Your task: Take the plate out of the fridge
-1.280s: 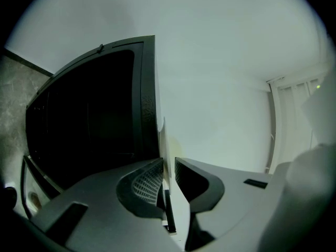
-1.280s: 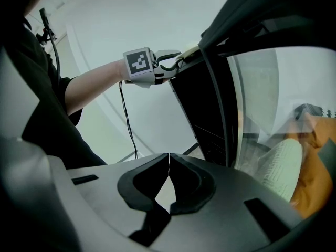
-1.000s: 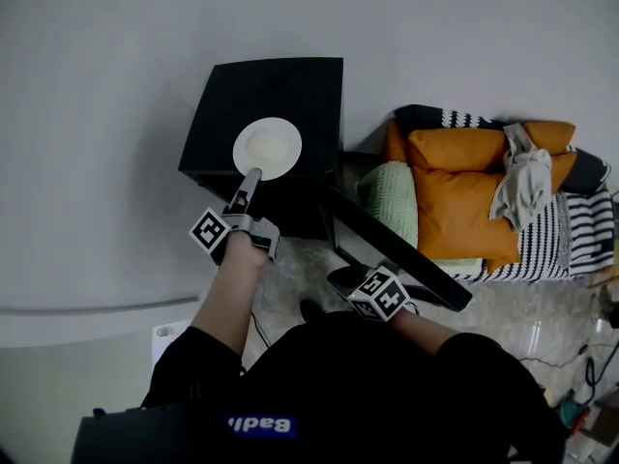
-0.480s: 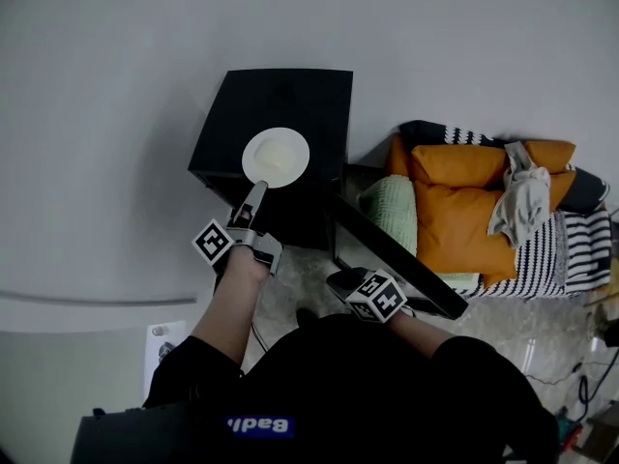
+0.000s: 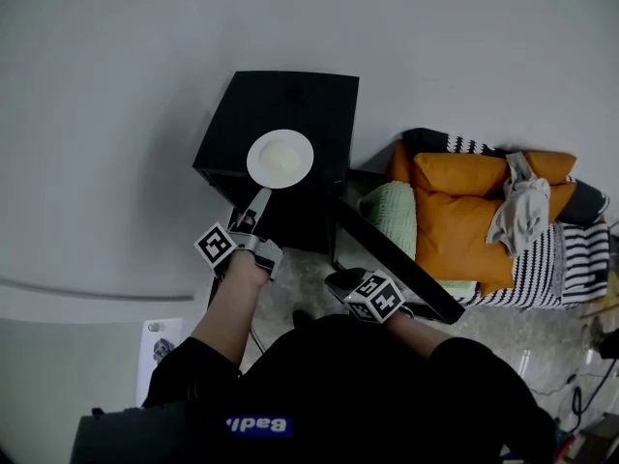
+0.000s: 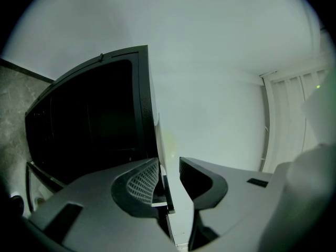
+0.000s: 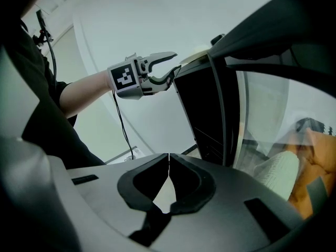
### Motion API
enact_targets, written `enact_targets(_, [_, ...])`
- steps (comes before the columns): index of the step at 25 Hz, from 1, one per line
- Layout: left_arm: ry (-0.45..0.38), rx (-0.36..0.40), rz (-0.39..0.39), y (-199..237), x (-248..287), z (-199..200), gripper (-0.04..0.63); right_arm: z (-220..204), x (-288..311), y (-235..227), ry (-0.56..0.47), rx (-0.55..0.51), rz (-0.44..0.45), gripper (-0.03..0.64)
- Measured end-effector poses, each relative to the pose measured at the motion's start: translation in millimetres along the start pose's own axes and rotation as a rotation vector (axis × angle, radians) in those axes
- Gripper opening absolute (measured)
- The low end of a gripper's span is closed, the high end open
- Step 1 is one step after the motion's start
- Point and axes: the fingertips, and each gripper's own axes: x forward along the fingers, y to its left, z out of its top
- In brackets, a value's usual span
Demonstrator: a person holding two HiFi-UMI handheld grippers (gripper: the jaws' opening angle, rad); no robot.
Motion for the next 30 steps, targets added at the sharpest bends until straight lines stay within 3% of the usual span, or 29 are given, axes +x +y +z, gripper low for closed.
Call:
enact_targets(3, [0.026, 0.044, -0.001, -5, -7, -9, 0.112, 2, 0, 1, -0.002, -0.008, 0.003, 0.012])
enact_targets(6, [0.076, 0.159, -0.011, -16, -12, -23, 0.112, 4, 1, 0, -0.001, -0.018, 0.010, 0.012])
enact_targets(11, [0.141, 0.471, 0.056, -13, -35, -36, 0.110, 6, 2, 2, 0.000, -0.028, 0.014, 0.012])
enact_targets(20, [0.285, 0.978, 0.070, -23, -69, -81, 0.109, 18, -1, 7, -0.031, -0.083, 0.022, 0.012])
enact_targets(22, [0.315, 1.035, 0.080, -19, -76, -92, 0.109, 22, -1, 8, -0.052, -0.096, 0.023, 0.012])
enact_targets(27, [0.384, 1.096, 0.084, -8, -93, -122, 0.102, 28, -4, 17, -0.073, -0.109, 0.036, 0.012])
enact_targets(30, [0.397, 1.135, 0.070, -10, -98, -131, 0.064, 33, -6, 24, -0.087, -0.118, 0.047, 0.012])
